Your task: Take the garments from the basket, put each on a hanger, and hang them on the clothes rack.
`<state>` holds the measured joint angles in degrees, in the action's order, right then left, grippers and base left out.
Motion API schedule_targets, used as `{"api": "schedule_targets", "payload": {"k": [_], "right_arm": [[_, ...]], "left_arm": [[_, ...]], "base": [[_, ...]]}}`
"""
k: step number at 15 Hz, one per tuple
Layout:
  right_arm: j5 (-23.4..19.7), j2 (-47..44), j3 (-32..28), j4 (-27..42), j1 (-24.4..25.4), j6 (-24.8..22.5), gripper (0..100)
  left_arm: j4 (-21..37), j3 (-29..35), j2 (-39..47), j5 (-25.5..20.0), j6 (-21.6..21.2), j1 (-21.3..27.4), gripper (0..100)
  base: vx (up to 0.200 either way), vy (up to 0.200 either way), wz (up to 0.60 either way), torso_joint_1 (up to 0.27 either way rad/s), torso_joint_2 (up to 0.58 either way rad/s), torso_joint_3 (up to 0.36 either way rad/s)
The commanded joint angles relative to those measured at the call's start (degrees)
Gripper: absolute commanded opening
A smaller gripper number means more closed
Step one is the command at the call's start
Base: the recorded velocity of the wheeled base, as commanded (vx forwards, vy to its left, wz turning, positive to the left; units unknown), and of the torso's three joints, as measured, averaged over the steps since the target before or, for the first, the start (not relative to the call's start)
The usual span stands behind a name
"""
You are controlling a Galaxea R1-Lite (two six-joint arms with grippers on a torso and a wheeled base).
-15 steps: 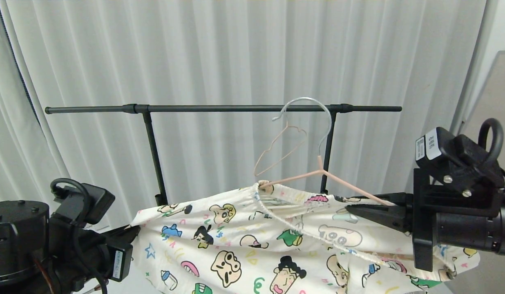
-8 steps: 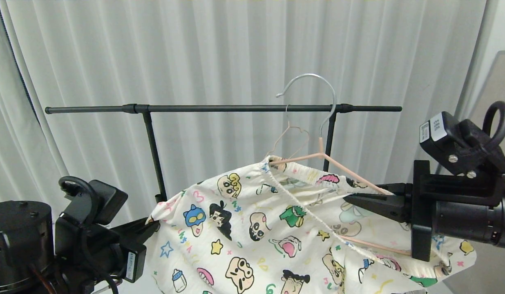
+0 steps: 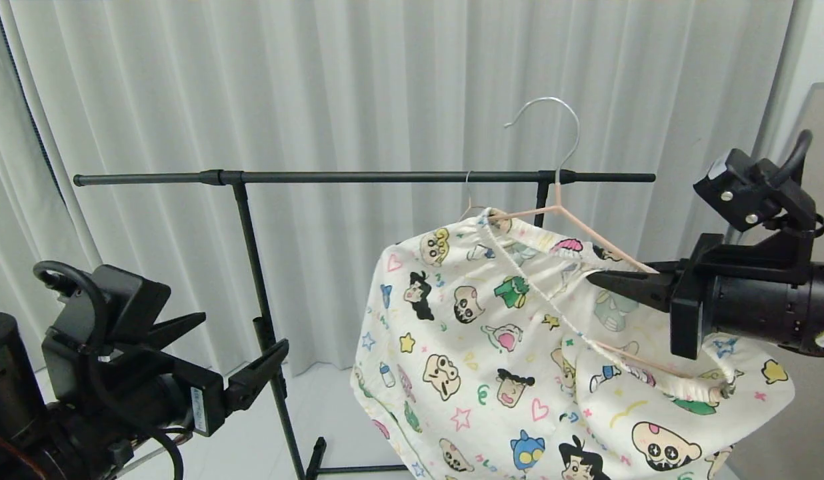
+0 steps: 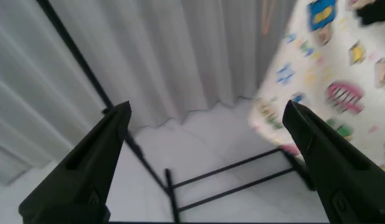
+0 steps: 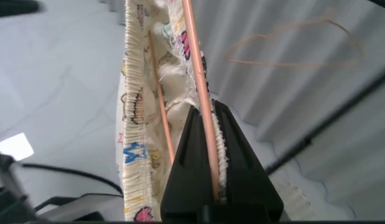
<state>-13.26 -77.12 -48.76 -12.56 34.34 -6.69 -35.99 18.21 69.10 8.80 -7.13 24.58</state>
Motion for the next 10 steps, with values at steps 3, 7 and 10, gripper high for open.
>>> {"api": "schedule_targets", "payload": {"k": [3,7,10], "right_arm": [[7.64,-2.77,-0.28,3.50,-5.69,0.01,0],[14.76,-5.06,-0.28,4.38,-7.97,2.83,0],[18.62,-7.52,-0.98,3.15,-8.41,4.67,0]], "left_arm": [[-0.05,-0.28,0.51,0.51,-7.37,-4.89,100],[-0.05,-0.02,1.22,0.51,-10.10,-7.70,100],[-0.14,-0.02,1.48,0.51,-10.45,-7.61,100]], "base": [[0.000,0.000,0.00,0.000,0.00,0.000],[0.000,0.000,0.00,0.000,0.00,0.000],[0.000,0.000,0.00,0.000,0.00,0.000]]}}
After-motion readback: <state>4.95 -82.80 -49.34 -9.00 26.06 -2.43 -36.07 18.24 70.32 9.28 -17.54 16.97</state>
